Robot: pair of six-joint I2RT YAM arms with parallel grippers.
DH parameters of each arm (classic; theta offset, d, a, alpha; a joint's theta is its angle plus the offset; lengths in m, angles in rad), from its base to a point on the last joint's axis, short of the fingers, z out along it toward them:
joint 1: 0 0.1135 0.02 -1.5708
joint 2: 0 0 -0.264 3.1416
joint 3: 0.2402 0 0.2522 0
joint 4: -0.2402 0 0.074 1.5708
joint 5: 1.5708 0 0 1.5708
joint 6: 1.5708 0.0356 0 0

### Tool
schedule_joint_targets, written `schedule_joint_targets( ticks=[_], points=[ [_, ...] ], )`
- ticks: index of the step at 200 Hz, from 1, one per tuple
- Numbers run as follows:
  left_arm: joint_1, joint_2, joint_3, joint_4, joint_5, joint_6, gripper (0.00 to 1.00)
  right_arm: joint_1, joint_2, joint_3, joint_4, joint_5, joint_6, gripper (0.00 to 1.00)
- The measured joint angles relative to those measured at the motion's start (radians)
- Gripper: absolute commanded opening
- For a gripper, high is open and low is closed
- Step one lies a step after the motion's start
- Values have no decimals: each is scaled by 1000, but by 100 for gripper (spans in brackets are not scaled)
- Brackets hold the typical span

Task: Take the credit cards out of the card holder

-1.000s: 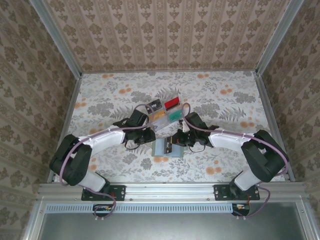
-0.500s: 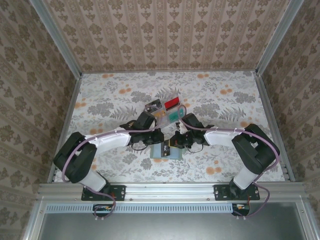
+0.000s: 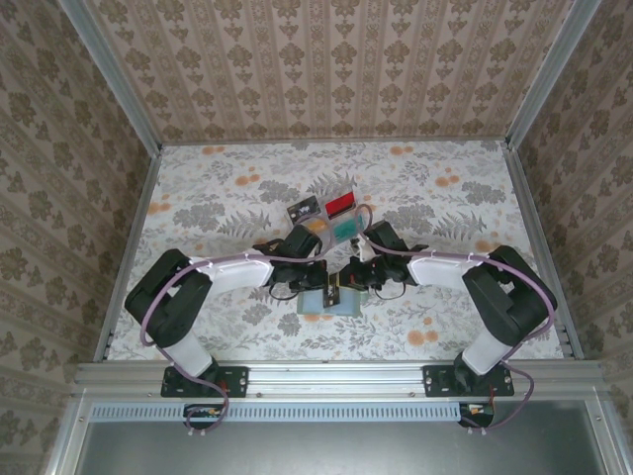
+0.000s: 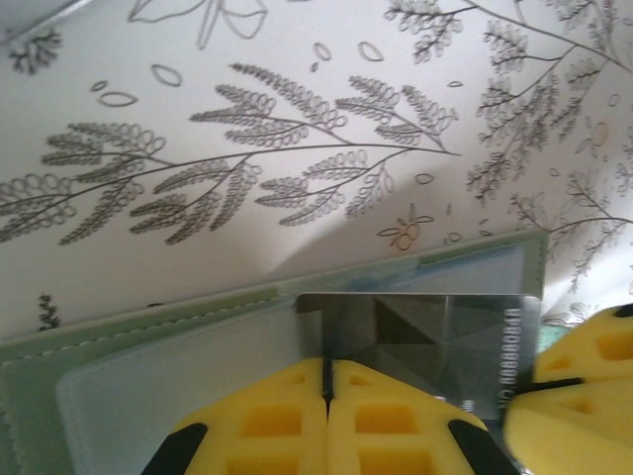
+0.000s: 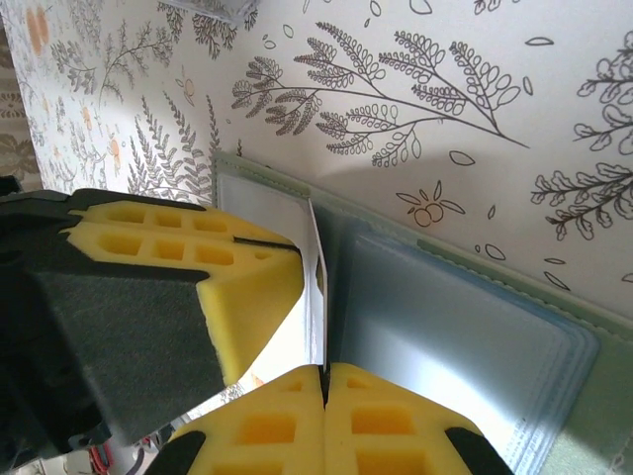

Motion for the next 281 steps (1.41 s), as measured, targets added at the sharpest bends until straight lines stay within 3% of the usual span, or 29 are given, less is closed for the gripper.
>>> schedule_joint_targets(
  ticks=[33, 71, 110, 144, 171, 200, 281],
  points=[
    [-2, -2, -3, -14, -8, -3, 12, -24, -58, -16, -25, -1, -14, 0],
    [17, -77, -3, -32, -16, -7, 35, -45, -171, -44, -27, 1, -18, 0],
    [100, -262, -22, 5, 17, -32, 68, -75, -270, -67, 12, -16, 10, 0],
    [149, -346, -82, 121, 114, -72, 78, -101, -310, -68, 130, -56, 94, 0],
    [155, -346, -109, 232, 203, -113, 77, -115, -315, -69, 232, -82, 175, 0],
    [161, -346, -114, 339, 283, -168, 71, -131, -315, -69, 326, -105, 254, 0],
    [175, -340, -114, 512, 391, -286, 21, -157, -315, -82, 444, -142, 359, 0]
  ],
)
